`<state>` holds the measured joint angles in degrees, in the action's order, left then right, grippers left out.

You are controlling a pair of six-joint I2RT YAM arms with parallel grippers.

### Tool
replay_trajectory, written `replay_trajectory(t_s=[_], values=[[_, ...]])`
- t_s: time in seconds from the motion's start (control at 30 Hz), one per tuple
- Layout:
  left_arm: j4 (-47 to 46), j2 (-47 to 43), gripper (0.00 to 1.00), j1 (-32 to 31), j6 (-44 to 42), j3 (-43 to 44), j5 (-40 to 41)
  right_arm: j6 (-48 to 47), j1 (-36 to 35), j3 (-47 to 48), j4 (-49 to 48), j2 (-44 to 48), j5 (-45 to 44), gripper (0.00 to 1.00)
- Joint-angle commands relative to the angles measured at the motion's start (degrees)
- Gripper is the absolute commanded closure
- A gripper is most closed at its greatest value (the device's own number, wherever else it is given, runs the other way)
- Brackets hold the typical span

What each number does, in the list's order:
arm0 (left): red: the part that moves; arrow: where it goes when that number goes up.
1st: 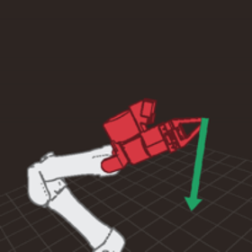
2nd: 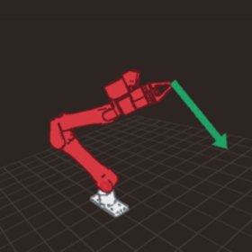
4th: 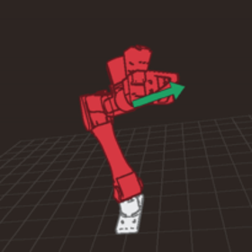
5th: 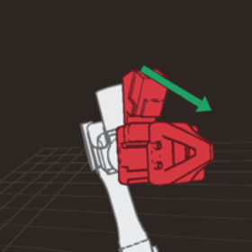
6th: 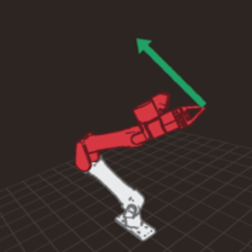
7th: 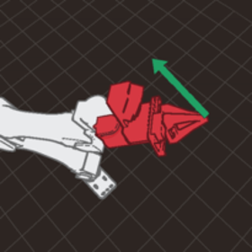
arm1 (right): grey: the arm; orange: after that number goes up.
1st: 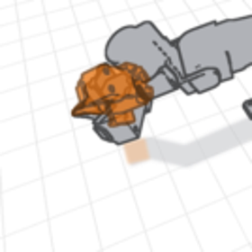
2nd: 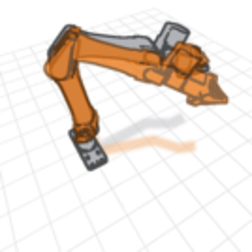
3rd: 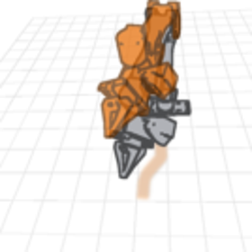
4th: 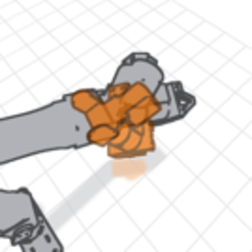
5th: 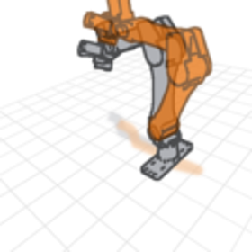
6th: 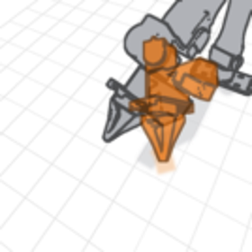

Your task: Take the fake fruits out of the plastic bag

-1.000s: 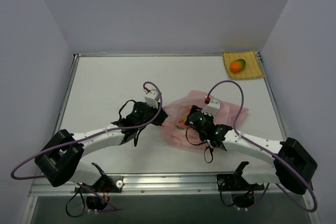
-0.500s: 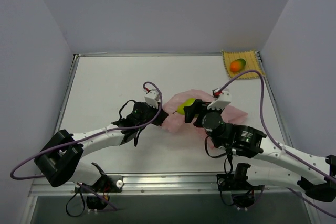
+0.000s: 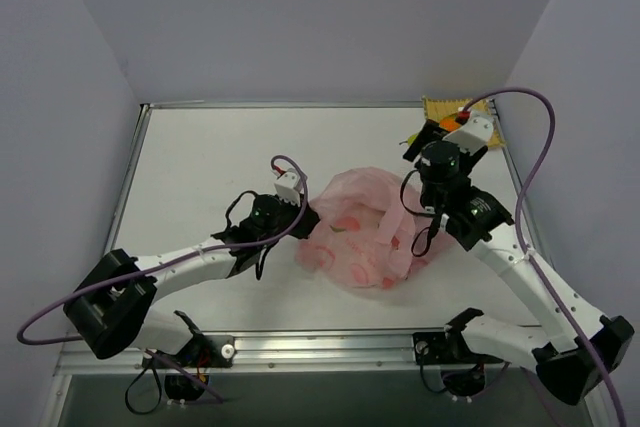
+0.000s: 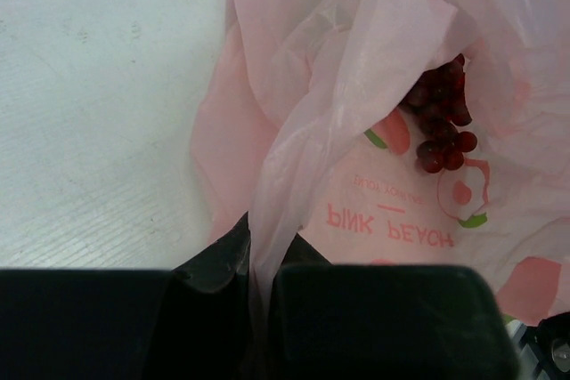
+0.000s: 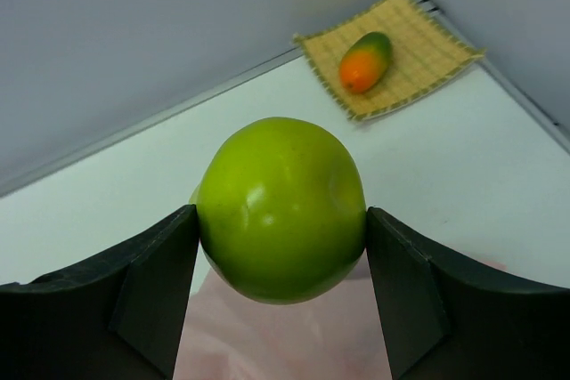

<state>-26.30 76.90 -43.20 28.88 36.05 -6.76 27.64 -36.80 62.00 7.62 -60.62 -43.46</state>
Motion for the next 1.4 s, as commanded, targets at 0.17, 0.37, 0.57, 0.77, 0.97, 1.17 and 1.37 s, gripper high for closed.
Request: replay_trajectory(t_s=[0.17, 0.37, 0.57, 0.77, 0.97, 1.17, 1.37], values=[[-3.5, 1.9, 0.98, -4.4, -0.3, 2.3, -0.4, 6.0, 34.8, -3.9, -27.5, -16.3, 12.5, 0.57], [-3.2, 2.4, 0.98, -5.6, -0.5, 2.8, -0.4, 5.1, 42.3, 7.9, -31.1, -35.1, 10.3, 0.56], [-3.1, 2.0, 0.98, -6.3, -0.4, 3.1, -0.9, 4.4, 45.6, 15.3, -31.1, -48.1, 7.6, 0.56], [-2.8, 1.4, 0.98, -6.4, -0.9, 2.9, 0.4, 5.1, 46.6, 20.4, -31.2, -56.2, 6.1, 0.56], [-3.0, 2.0, 0.98, -6.4, -0.8, 3.1, -0.1, 6.5, 46.8, 28.0, -29.2, -62.1, 6.5, 0.55], [-3.1, 2.1, 0.98, -6.4, -0.8, 3.0, -0.1, 8.3, 46.2, 31.0, -28.8, -66.2, 6.6, 0.51], [-3.0, 2.5, 0.98, -6.4, -1.0, 3.1, 0.2, 11.2, 45.8, 34.2, -27.4, -69.9, 9.9, 0.49]])
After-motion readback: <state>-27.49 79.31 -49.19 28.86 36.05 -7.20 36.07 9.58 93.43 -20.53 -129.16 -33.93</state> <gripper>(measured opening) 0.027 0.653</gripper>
